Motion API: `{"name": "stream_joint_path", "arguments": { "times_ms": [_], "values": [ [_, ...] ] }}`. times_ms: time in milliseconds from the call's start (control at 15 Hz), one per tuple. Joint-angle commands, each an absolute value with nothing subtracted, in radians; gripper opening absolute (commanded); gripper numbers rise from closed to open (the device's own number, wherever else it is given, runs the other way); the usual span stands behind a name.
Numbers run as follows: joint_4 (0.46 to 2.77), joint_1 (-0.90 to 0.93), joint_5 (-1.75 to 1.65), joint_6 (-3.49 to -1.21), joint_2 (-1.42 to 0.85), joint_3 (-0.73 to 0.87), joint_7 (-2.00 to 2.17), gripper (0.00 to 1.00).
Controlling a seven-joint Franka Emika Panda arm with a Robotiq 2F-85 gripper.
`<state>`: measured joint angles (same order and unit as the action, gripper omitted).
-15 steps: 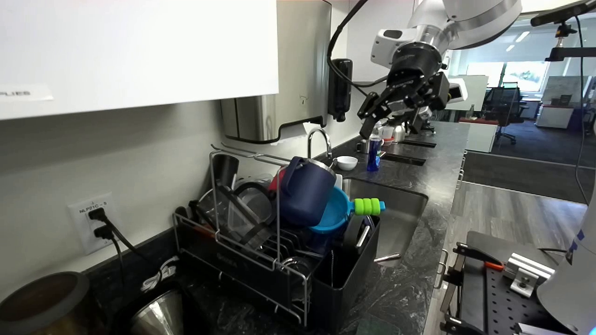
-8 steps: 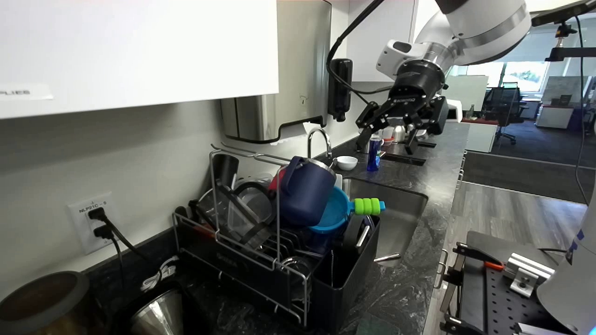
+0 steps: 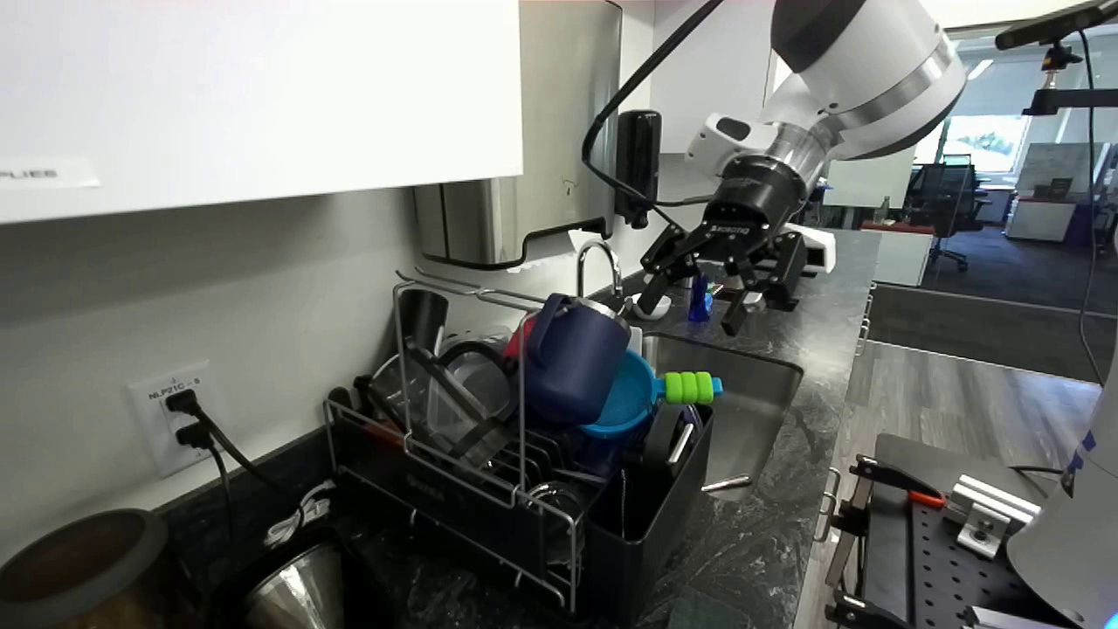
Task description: Pick up the blue cup and place it in the sink
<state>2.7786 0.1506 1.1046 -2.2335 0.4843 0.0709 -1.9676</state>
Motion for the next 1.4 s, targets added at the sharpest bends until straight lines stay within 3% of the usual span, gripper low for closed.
{"name": "stream_joint_path", "arguments": {
  "times_ms": [0,800,1333],
  "values": [
    [2.742,0.140,1.187,-2.282,0.385,0.029,-2.071,1.00],
    [2.635,0.123,1.259,-2.313,0.245,-0.013,-2.190,1.00],
    [2.613,0.117,1.201,-2.205,0.207,-0.020,-2.150,1.00]
  ]
}}
